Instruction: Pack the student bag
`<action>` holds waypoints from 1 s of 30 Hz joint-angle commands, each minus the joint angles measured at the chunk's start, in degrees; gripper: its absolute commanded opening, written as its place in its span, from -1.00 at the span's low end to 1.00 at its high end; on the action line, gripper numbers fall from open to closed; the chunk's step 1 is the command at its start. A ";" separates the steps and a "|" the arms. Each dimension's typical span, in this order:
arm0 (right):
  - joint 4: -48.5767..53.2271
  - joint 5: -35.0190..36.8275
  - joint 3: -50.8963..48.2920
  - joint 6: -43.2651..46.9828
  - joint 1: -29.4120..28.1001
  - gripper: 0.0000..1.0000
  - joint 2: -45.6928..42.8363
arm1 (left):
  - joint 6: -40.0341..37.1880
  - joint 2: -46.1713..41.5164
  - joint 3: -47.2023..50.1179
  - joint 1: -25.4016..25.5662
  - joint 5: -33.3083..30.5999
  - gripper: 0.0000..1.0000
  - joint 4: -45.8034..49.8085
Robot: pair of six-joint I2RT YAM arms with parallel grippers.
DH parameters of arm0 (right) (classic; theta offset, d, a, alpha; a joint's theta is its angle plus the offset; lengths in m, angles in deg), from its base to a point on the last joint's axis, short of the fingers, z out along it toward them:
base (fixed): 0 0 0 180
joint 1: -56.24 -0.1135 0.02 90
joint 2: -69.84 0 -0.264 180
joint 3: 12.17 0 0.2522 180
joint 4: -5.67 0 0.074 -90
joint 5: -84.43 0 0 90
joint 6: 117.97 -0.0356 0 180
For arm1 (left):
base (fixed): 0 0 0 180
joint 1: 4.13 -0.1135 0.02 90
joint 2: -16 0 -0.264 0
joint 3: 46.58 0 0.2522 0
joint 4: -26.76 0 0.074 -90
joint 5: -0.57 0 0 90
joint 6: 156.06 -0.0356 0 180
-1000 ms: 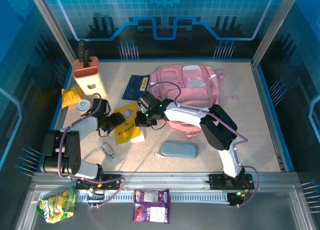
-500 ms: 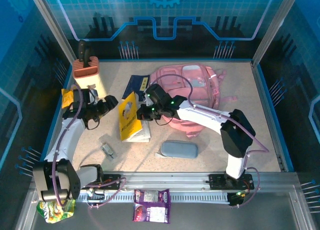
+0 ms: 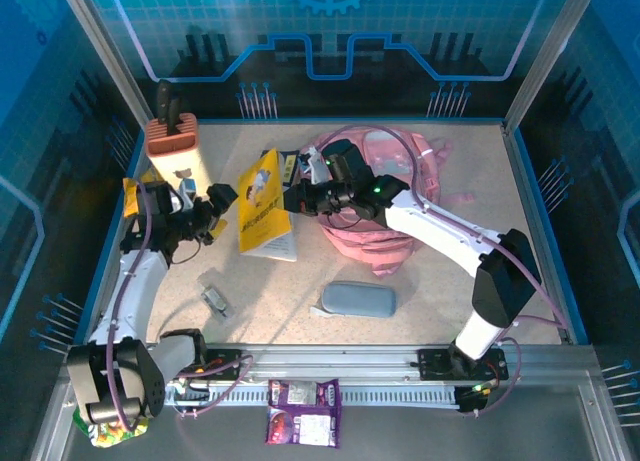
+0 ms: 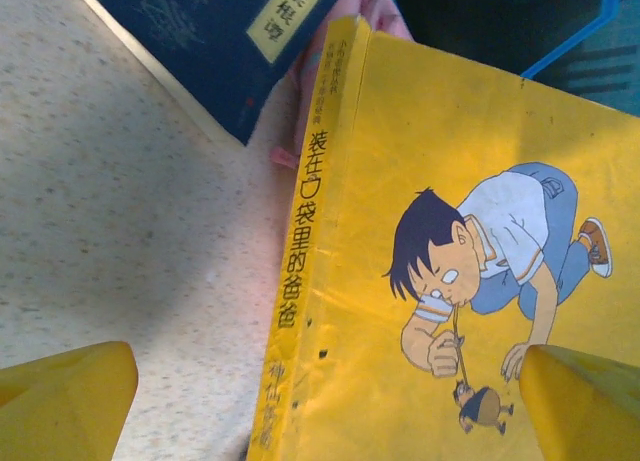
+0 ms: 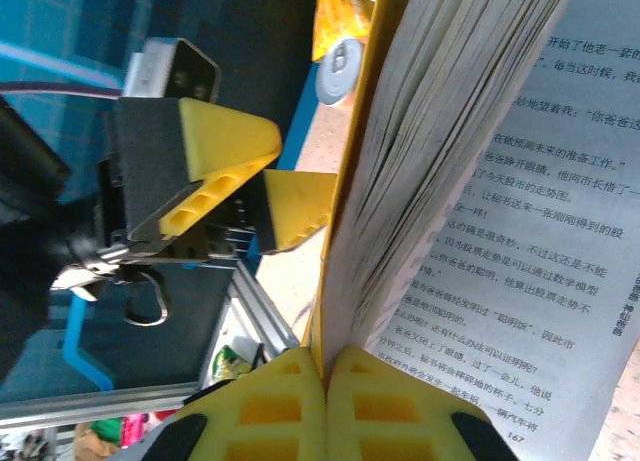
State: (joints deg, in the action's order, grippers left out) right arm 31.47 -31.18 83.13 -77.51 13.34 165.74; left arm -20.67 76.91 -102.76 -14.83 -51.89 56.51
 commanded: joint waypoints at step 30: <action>-8.64 -3.25 -9.22 -2.33 1.58 -0.62 -2.66 | 26.32 -6.94 2.82 3.90 2.81 -0.86 -23.13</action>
State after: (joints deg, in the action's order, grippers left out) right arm 22.98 -33.03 74.80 -81.36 15.55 165.12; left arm 1.62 71.01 -96.88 -12.12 -51.65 35.78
